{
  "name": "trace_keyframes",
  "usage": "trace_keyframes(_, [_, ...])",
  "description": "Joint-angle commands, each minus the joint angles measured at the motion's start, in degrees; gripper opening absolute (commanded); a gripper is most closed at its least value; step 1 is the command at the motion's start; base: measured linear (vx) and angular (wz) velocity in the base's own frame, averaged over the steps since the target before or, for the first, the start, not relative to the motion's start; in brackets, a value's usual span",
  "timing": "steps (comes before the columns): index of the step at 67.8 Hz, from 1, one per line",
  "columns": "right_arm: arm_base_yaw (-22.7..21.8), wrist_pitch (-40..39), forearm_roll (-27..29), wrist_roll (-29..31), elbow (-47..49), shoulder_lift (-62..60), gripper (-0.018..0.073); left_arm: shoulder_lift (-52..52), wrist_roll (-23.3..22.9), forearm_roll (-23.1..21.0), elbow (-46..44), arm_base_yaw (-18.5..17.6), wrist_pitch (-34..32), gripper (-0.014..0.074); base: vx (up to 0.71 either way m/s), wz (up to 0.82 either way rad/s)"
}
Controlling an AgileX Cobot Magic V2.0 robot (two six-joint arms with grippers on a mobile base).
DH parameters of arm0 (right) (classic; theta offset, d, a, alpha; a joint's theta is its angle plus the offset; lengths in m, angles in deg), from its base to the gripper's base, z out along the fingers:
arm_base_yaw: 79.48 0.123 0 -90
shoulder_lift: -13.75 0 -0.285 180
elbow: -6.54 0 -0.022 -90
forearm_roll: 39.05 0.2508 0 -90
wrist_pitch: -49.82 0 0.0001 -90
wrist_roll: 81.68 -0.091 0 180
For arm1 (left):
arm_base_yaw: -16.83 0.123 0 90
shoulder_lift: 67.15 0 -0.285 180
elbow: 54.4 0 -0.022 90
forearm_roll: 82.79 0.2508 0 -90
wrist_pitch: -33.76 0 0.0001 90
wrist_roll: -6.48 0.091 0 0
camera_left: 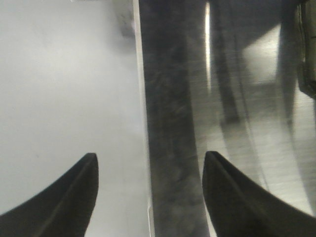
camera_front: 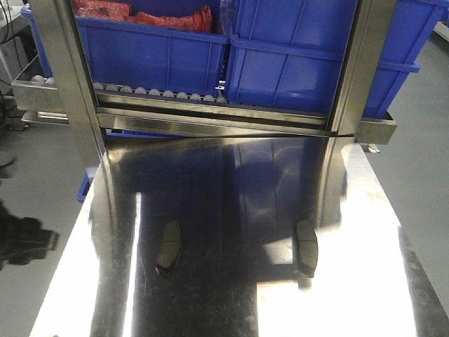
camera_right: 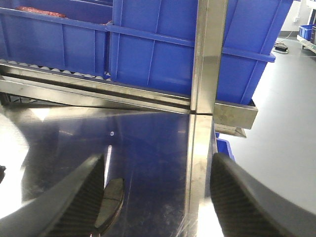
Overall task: Move and align brake pads A on conveyor
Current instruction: 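Move the left gripper down over the brake pad nearest it, then close the left gripper on the brake pad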
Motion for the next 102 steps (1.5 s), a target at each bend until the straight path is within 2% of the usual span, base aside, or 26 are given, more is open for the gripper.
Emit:
trace_keyframes(1, [-0.23,-4.29,-0.56,-0.12,1.52,0.59,0.0453,-3.88,-0.02,-2.91,-5.41,-3.51,-1.26,0.0449,0.00,0.00])
trace_keyframes(8, [-0.23,-4.29,-0.56,-0.12,1.52,0.59,0.0453,-8.34,-1.11,-3.15,-9.80,-8.70,-1.91,0.0449,0.00,0.00])
trace_keyframes(17, [-0.23,-4.29,-0.56,-0.12,1.52,0.59,0.0453,-15.02,-3.80,-1.13,-15.76,-14.50,-0.93,0.0449,0.00,0.00])
trace_keyframes(26, [-0.23,-4.29,-0.56,-0.12,1.52,0.59,0.0453,-21.83,-7.44,0.05,-21.75,-18.16,1.25,0.0449,0.00,0.00])
trace_keyframes(37, [-0.23,-4.29,-0.56,-0.12,1.52,0.59,0.0453,-27.28,-10.22,-0.09,-26.38,-20.89,1.79,0.0449,0.00,0.00])
trace_keyframes(43, [-0.23,-4.29,-0.56,-0.12,1.52,0.59,0.0453,-29.44,-12.02,-0.52,-27.97,-21.43,1.45,0.0449,0.00,0.00])
trace_keyframes(63, [-0.23,-4.29,-0.56,-0.12,1.52,0.59,0.0453,-34.72,-12.61,-0.58,-33.10,-21.58,3.38,0.0449,0.00,0.00])
trace_keyframes(71, [-0.23,-4.29,-0.56,-0.12,1.52,0.59,0.0453,-35.59,-15.13,-0.65,-33.56,-21.58,3.08,0.0458,0.00,0.00])
trace_keyframes(89, [-0.23,-4.29,-0.56,-0.12,1.52,0.59,0.0453,-36.82,-17.11,-1.12,-33.56,-21.58,2.05,0.0542,0.00,0.00])
trace_keyframes(102, [-0.23,-4.29,-0.56,-0.12,1.52,0.59,0.0453,-38.41,-17.60,-2.11,-33.56,-21.58,2.10,0.0545,0.00,0.00])
